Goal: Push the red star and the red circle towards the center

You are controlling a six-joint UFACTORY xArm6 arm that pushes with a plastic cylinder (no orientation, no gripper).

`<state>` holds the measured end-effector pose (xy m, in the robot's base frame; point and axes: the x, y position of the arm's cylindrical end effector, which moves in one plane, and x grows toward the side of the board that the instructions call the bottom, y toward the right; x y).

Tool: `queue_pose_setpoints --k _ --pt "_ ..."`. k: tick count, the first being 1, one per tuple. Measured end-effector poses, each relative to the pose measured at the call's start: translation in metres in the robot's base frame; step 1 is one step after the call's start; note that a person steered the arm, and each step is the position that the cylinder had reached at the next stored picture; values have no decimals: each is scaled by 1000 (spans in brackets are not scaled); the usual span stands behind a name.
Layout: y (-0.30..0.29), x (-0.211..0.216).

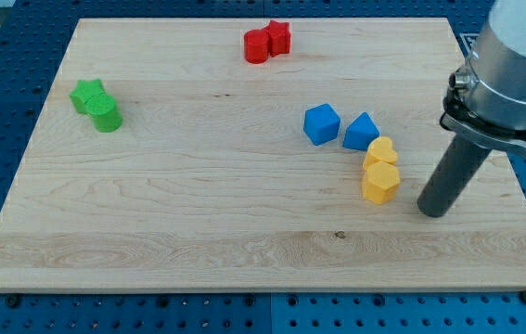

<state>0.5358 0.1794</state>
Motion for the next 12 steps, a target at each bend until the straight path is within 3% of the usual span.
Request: queue_pose_setpoints --k 4,5,6,9,10,12 --pt "-57 -9" --pt "-57 13" --pt "-49 15" --pt "53 14" --pt "94 -19" --pt "108 -139"
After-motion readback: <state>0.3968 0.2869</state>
